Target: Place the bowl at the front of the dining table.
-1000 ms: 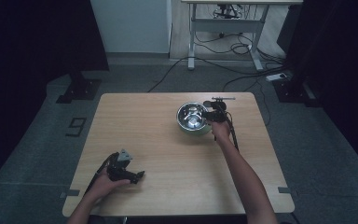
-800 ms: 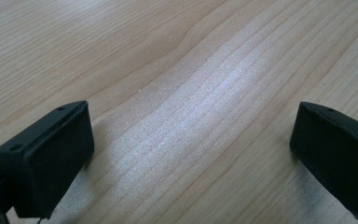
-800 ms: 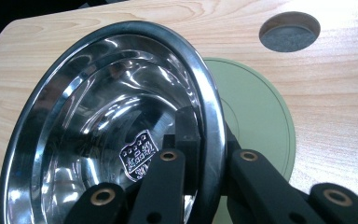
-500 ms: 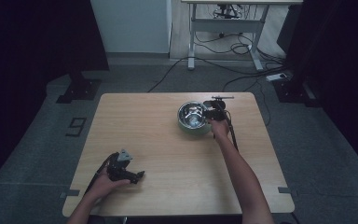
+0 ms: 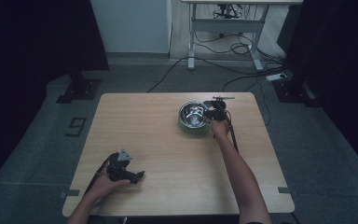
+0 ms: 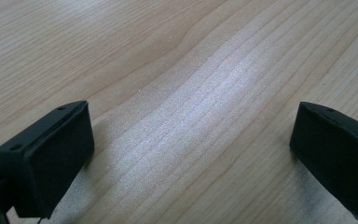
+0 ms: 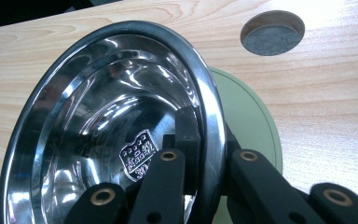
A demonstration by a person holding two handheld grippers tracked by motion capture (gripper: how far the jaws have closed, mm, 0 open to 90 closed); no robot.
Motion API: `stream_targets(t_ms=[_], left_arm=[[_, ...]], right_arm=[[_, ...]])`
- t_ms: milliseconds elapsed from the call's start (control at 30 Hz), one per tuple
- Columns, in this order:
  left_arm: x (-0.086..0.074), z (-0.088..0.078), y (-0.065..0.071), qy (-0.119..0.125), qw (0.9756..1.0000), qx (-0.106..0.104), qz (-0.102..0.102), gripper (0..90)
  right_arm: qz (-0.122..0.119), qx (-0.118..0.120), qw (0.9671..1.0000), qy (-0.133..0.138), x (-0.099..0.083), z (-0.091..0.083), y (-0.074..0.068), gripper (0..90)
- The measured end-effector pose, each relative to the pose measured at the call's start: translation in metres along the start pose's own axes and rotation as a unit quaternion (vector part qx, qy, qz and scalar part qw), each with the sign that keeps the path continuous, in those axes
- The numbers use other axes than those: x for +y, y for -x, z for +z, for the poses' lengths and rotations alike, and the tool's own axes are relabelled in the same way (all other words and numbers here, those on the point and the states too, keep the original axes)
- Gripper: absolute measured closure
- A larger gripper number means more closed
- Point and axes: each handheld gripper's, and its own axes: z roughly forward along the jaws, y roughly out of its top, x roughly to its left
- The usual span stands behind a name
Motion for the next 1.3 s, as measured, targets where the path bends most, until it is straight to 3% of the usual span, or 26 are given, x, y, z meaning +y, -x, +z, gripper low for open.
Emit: stream_targets(t_ms=[700,1000,1300], left_arm=[[0.0,0.0,0.0,0.0,1.0,0.0,0.0,0.0],[0.0,0.0,0.0,0.0,1.0,0.0,0.0,0.0],[0.0,0.0,0.0,0.0,1.0,0.0,0.0,0.0]], right_arm=[[0.011,-0.014,0.9998,-0.001,-0.004,0.013,0.008,86.5],[0.025,-0.009,0.9996,-0.008,-0.006,0.016,0.014,85.5],[0.007,-0.001,0.9998,-0.019,-0.006,0.017,0.016,81.0]])
